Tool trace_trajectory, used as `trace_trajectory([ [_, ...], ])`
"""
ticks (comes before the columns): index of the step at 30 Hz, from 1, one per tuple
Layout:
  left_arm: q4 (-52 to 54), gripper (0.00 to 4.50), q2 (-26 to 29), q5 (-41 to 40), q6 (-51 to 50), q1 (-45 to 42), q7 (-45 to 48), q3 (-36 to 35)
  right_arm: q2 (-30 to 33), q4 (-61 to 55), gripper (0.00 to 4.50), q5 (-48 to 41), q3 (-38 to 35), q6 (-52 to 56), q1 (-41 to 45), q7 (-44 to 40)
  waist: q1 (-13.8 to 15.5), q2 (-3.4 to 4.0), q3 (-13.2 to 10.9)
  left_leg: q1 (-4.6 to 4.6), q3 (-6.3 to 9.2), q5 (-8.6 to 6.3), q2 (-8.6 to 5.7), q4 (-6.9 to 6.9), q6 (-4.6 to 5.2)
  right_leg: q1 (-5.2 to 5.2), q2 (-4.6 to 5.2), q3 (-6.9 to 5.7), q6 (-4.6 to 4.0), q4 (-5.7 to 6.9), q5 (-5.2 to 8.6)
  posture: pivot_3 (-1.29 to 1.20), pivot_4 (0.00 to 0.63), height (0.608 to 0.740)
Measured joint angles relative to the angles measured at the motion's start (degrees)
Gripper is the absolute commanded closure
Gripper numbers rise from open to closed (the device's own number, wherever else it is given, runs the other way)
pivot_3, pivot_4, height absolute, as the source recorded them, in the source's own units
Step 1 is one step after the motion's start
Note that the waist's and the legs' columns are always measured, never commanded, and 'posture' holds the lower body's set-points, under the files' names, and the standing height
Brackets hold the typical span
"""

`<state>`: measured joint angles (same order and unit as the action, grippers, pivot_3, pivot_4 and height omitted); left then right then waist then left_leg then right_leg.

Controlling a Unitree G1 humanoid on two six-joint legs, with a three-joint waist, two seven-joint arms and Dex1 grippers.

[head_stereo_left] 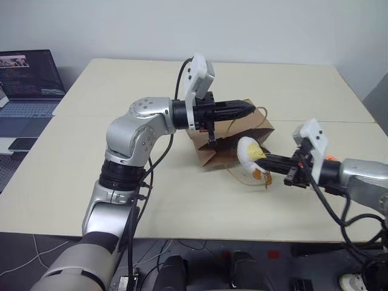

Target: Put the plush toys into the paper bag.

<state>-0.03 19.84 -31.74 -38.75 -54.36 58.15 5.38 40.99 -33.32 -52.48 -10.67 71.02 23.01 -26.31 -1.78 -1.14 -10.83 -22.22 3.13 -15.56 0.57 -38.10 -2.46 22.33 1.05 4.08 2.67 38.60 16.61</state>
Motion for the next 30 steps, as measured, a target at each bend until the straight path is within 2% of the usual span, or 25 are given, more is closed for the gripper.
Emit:
trace_trajectory([
  [9, 1.8, 4.5, 0.2, -2.1, -1.3, 0.0, -0.2, -0.2, -7.1, 9.2, 4.46, 7.4, 7.6, -3.2, 4.7, 3.6, -0.1, 0.0, 0.0, -0.06, 0.06, 0.0, 0.01, 0.0, 0.0, 0.05, 0.0, -0.03, 0.0, 0.02, 0.0, 0.0, 0.15, 0.74],
  [17, 2.9, 4.5, -0.6, -3.9, -3.6, 0.1, -2.0, -0.2, -19.7, 14.4, 4.46, 13.7, 9.7, -6.7, 8.6, 11.3, -0.1, 0.01, 0.0, -0.2, 0.11, 0.0, 0.02, 0.0, 0.0, 0.24, 0.01, -0.03, -0.01, 0.17, -0.01, 0.0, 0.15, 0.74],
  [20, 2.9, 4.5, -0.7, -4.3, -4.0, 0.1, -2.7, -0.2, -24.0, 15.9, 3.67, 17.5, 9.8, -9.6, 9.3, 15.2, -0.1, 0.02, 0.0, -0.49, 0.11, 0.01, 0.01, -0.06, -0.02, 0.65, 0.03, -0.01, -0.02, 0.39, -0.02, 0.0, 0.15, 0.74],
  [25, 3.0, 4.5, -0.9, -4.6, -4.8, 0.1, -3.8, -0.2, -28.6, 17.4, 1.91, 22.5, 10.6, -13.6, 8.5, 19.1, -0.1, 0.03, 0.0, -0.71, 0.1, 0.04, 0.02, -0.04, -0.07, 0.95, 0.03, -0.05, -0.04, 0.47, -0.03, 0.0, 0.15, 0.74],
  [30, 2.9, 4.5, -0.9, -4.6, -4.8, 0.1, -4.4, -0.2, -29.0, 16.1, 0.4, 24.5, 11.6, -14.6, 6.6, 19.5, -0.1, 0.03, 0.0, -0.71, 0.09, 0.04, 0.01, -0.02, -0.06, 0.96, 0.03, -0.07, -0.04, 0.46, -0.03, 0.0, 0.15, 0.74],
])
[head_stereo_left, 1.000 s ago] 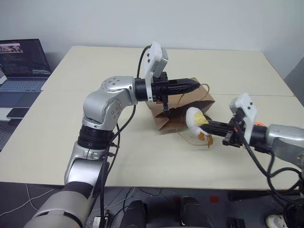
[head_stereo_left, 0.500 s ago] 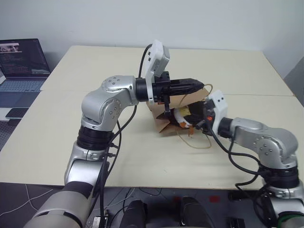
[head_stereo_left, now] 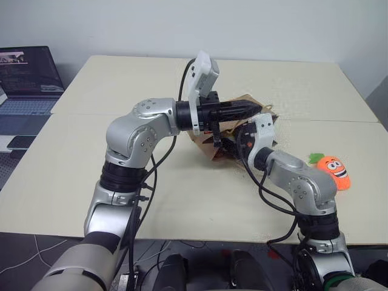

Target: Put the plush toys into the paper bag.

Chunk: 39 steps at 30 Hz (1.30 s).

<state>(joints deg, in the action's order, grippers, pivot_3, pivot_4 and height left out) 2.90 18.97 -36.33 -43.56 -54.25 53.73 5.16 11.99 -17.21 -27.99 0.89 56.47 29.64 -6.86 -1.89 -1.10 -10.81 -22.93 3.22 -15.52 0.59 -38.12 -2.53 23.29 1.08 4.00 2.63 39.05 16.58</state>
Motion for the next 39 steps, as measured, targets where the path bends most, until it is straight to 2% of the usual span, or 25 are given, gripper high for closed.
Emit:
trace_trajectory([
  [1, -0.1, 4.5, 0.0, 0.0, 0.0, 0.0, -0.4, 0.0, 0.3, -0.7, 0.06, 0.1, 0.0, 0.0, -0.1, -0.1, 0.0, 0.0, 0.0, 0.0, 0.01, 0.0, 0.0, 0.0, 0.0, 0.0, 0.0, 0.01, 0.0, 0.0, 0.0, 0.0, 0.15, 0.74],
  [5, -0.5, 4.5, -0.2, 0.2, 0.3, 0.0, -1.4, 0.0, 4.2, -4.8, 0.06, -0.1, -0.4, 1.2, 0.0, -1.8, 0.0, 0.0, 0.0, 0.01, 0.0, 0.0, -0.01, -0.03, 0.0, -0.01, 0.0, 0.03, 0.0, -0.03, 0.0, 0.0, 0.15, 0.74],
  [9, -0.9, 4.5, -0.3, 0.8, 0.8, 0.0, -1.9, 0.1, 10.3, -9.8, 0.06, -3.0, -2.9, 7.1, -0.1, -4.8, 0.0, 0.0, 0.0, 0.0, -0.01, 0.0, -0.02, -0.03, 0.01, -0.02, 0.0, 0.02, 0.0, -0.03, 0.0, 0.0, 0.15, 0.74],
  [13, -1.3, 4.5, -0.4, 1.3, 1.6, 0.1, -2.1, 0.1, 17.5, -14.5, 0.06, -8.6, -8.1, 14.3, -0.1, -9.2, 0.1, 0.0, 0.0, -0.01, -0.02, -0.01, -0.02, -0.01, 0.01, -0.03, 0.0, 0.0, 0.0, -0.04, 0.0, 0.0, 0.15, 0.74],
  [17, -1.4, 4.5, -0.8, 1.7, 2.0, 0.4, -2.1, 0.2, 25.7, -17.2, 0.06, -16.3, -16.8, 20.7, 0.0, -15.0, 0.1, 0.0, 0.0, -0.01, -0.07, -0.01, -0.04, -0.03, 0.02, -0.05, 0.0, 0.01, 0.0, -0.06, 0.0, 0.0, 0.15, 0.74],
  [20, -1.3, 4.5, -1.5, 1.8, 2.5, 1.1, -2.0, 0.4, 33.5, -16.7, 0.06, -16.8, -23.0, 19.0, -2.4, -18.3, 0.3, -0.01, 0.0, -0.01, -0.11, -0.01, -0.07, -0.04, 0.03, -0.1, 0.01, 0.04, 0.0, -0.1, 0.0, 0.0, 0.15, 0.74],
  [23, -1.4, 4.5, -1.7, 2.2, 2.8, 2.1, -2.0, 0.7, 39.5, -14.5, 0.06, -10.4, -26.8, 11.6, -10.5, -19.4, 0.4, -0.04, 0.0, -0.02, -0.13, -0.01, -0.07, -0.05, 0.03, -0.11, 0.01, 0.06, 0.01, -0.13, 0.0, 0.0, 0.15, 0.74],
  [28, -1.3, 4.5, -3.0, 2.6, 3.7, 2.5, -1.9, 1.3, 39.8, -8.7, 0.06, -2.3, -28.1, 2.3, -23.8, -20.7, 0.3, -0.03, 0.0, 0.01, -0.25, 0.0, -0.06, -0.11, 0.03, -0.11, 0.01, 0.15, 0.01, -0.08, 0.0, 0.0, 0.15, 0.74],
  [31, -1.3, 4.5, -3.5, 2.6, 4.1, 2.7, -1.9, 1.4, 39.2, -5.8, 0.06, -0.3, -29.3, -1.0, -28.7, -22.1, 0.1, -0.03, 0.0, 0.07, -0.34, 0.0, -0.02, -0.13, 0.04, -0.11, 0.01, 0.16, 0.01, -0.09, 0.01, 0.0, 0.15, 0.74],
  [39, -1.3, 4.5, -3.6, 2.9, 4.4, 3.1, -1.9, 1.6, 37.0, 4.4, 0.06, 0.6, -30.0, -4.6, -30.5, -23.5, 0.1, -0.01, 0.0, 0.07, -0.33, 0.02, -0.02, -0.48, 0.06, -0.23, -0.02, 0.18, 0.08, 0.01, -0.03, 0.0, 0.15, 0.74],
])
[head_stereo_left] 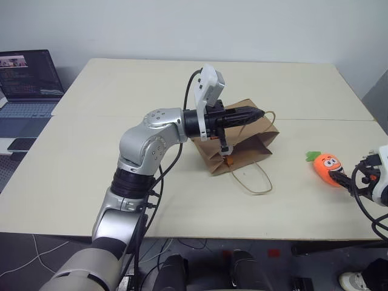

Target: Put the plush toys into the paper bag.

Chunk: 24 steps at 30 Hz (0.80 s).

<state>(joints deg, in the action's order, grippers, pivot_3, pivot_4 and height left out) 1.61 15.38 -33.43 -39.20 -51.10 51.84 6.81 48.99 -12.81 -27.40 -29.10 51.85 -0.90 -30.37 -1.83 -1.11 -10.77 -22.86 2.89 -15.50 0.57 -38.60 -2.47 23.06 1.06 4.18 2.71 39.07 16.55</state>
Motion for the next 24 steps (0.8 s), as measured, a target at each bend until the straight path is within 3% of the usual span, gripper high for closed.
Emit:
trace_trajectory([
  [3, 0.0, 4.5, 0.0, 0.0, 0.0, 0.0, 0.0, 0.0, -1.8, 3.3, 0.06, 0.0, 1.0, -0.3, 1.9, -0.2, 0.0, 0.0, 0.0, -0.03, -0.02, 0.0, 0.0, -0.14, 0.0, -0.02, 0.0, 0.03, 0.07, 0.01, -0.04, 0.0, 0.15, 0.74],
  [6, 0.0, 4.5, 0.0, 0.0, 0.1, 0.0, 0.0, 0.0, -3.1, 5.4, 0.63, -0.9, 2.0, 0.0, 3.7, -0.9, 0.1, 0.03, 0.0, -0.02, 0.01, 0.0, -0.01, -0.19, 0.0, -0.07, 0.0, 0.01, 0.1, 0.01, -0.06, 0.0, 0.15, 0.74],
  [13, 0.0, 4.5, 0.0, 0.0, 0.1, 0.0, 0.0, 0.0, -3.1, 7.0, 2.96, -0.7, 3.3, -0.2, 4.3, -1.0, 0.1, 0.03, 0.0, -0.02, 0.05, 0.0, -0.01, -0.2, 0.0, -0.11, 0.0, -0.01, 0.1, -0.01, -0.06, 0.0, 0.15, 0.74],
  [18, 0.0, 4.5, 0.1, 0.1, 0.2, 0.0, 0.0, -0.1, -2.7, 6.9, 4.39, 0.9, 4.0, -2.2, 3.7, -1.2, 0.1, 0.04, 0.0, 0.0, 0.06, 0.0, -0.02, -0.2, 0.0, -0.15, 0.0, -0.02, 0.1, -0.01, -0.06, 0.0, 0.15, 0.74],
  [24, -0.2, 4.5, 0.2, 0.1, 0.6, -0.1, -0.1, -0.6, -1.9, 2.9, 4.45, -0.5, 4.0, -0.2, 3.0, -2.6, 0.1, 0.05, 0.0, 0.01, 0.07, 0.0, -0.02, -0.22, 0.0, -0.16, 0.0, -0.02, 0.1, -0.01, -0.06, 0.0, 0.15, 0.74],
])
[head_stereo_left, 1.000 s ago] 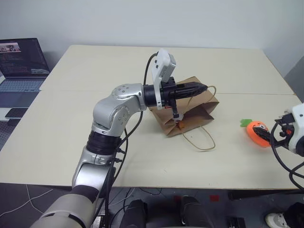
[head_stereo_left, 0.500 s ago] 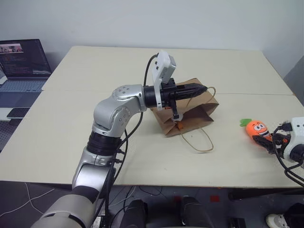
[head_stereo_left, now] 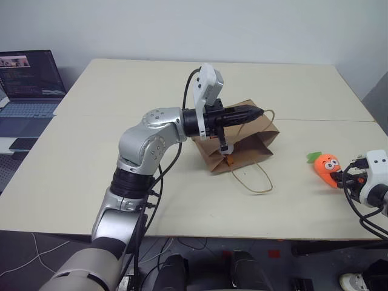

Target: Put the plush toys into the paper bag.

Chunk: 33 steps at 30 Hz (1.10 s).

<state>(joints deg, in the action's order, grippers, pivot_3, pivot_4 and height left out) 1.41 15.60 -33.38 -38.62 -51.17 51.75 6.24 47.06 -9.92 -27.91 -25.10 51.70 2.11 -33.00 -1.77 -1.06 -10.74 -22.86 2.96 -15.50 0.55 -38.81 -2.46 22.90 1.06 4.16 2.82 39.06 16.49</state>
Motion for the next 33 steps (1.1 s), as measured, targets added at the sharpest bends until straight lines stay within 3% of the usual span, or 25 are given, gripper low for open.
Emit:
trace_trajectory([
  [9, -1.5, 4.5, 0.1, -0.1, 0.0, -0.5, 0.3, -0.4, 10.5, -20.5, 4.45, -23.7, -9.4, 18.9, 3.0, -8.9, 0.2, 0.01, 0.0, 0.02, 0.18, -0.01, -0.01, -0.01, 0.01, -0.19, -0.01, -0.15, 0.0, -0.1, 0.0, 0.0, 0.15, 0.74],
  [12, -1.9, 4.5, 0.2, -0.1, 0.0, -0.7, 0.4, -0.4, 10.6, -24.1, 4.45, -31.5, -10.2, 23.3, 3.8, -8.2, 0.2, -0.01, 0.0, 0.05, 0.2, -0.01, -0.02, -0.02, 0.01, -0.26, 0.0, -0.16, 0.0, -0.13, 0.0, 0.0, 0.15, 0.74],
  [21, -1.9, 4.5, 0.3, -0.3, 0.1, -1.4, 1.4, -0.4, -0.4, -25.1, 4.45, -35.9, -1.8, 26.0, 10.1, 10.7, 0.1, -0.01, 0.0, 0.07, 0.16, -0.01, 0.0, -0.06, 0.01, -0.23, -0.01, -0.12, 0.05, -0.09, -0.02, 0.0, 0.15, 0.74],
  [33, -0.9, 4.5, 0.5, -0.4, -0.8, -1.3, 1.4, -0.3, -19.0, -19.5, 4.45, -24.8, 11.9, 24.8, 19.1, 30.4, 0.0, 0.0, 0.0, 0.01, 0.17, -0.01, 0.01, -0.04, 0.01, -0.13, -0.01, -0.12, 0.04, -0.08, -0.02, 0.0, 0.15, 0.74],
])
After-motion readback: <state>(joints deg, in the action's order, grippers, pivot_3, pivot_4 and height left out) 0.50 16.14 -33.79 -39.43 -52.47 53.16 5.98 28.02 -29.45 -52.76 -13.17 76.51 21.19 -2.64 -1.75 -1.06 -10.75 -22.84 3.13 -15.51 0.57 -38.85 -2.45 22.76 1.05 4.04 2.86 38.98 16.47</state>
